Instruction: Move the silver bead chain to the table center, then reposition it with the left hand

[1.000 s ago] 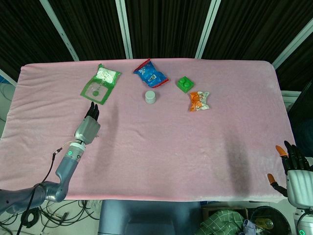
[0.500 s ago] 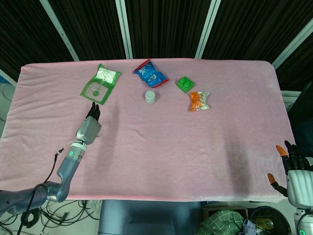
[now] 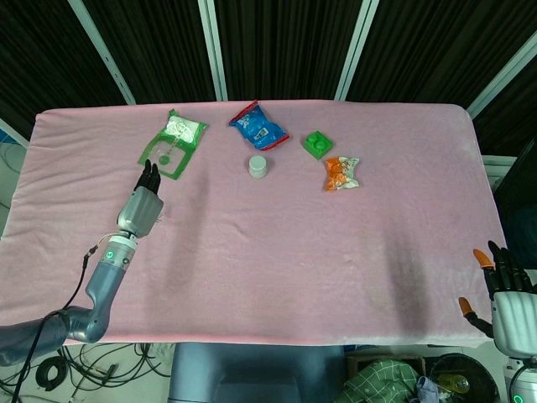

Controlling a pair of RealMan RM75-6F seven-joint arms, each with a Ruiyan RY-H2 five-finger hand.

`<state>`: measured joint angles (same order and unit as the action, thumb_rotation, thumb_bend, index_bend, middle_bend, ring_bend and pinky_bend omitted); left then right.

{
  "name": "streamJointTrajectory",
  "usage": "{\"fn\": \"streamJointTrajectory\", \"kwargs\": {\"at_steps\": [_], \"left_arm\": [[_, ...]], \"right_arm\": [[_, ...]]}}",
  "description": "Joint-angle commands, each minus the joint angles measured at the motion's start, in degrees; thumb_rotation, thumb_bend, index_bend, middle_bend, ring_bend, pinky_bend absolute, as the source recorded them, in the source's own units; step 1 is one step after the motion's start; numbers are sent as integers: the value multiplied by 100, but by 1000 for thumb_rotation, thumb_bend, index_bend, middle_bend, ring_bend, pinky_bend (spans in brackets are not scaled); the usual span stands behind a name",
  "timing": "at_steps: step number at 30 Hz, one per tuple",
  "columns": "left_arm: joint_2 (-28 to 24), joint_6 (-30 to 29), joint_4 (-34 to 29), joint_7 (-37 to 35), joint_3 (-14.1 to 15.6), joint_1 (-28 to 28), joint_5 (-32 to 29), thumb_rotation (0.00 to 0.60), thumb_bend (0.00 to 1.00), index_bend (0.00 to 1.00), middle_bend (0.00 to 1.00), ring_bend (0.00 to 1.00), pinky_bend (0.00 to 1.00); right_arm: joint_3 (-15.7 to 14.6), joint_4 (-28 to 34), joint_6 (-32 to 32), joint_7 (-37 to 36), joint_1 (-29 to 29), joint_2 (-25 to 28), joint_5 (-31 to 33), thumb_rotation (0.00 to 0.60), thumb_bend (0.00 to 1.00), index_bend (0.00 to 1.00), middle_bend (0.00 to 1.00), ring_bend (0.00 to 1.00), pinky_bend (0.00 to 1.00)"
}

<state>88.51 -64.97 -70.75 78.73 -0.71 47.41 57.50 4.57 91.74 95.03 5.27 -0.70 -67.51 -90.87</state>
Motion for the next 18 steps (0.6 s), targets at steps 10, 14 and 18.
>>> {"fn": "streamJointTrajectory", "kwargs": {"at_steps": [10, 14, 18], "left_arm": [[207, 388, 763, -485, -170, 85, -51, 600, 414, 639, 147, 0, 0], [339, 465, 1002, -534, -135, 107, 43, 600, 414, 638, 146, 0, 0], [449, 492, 1166, -570, -160, 120, 78, 600, 414, 638, 146, 0, 0]], "right_arm": [[16, 6, 25, -28, -7, 18, 2, 600, 177, 120, 0, 7, 178], [20, -2, 49, -52, -12, 29, -11, 600, 176, 120, 0, 7, 178], [13, -21, 21, -74, -8, 44, -3, 600, 176, 120, 0, 7, 179]]}}
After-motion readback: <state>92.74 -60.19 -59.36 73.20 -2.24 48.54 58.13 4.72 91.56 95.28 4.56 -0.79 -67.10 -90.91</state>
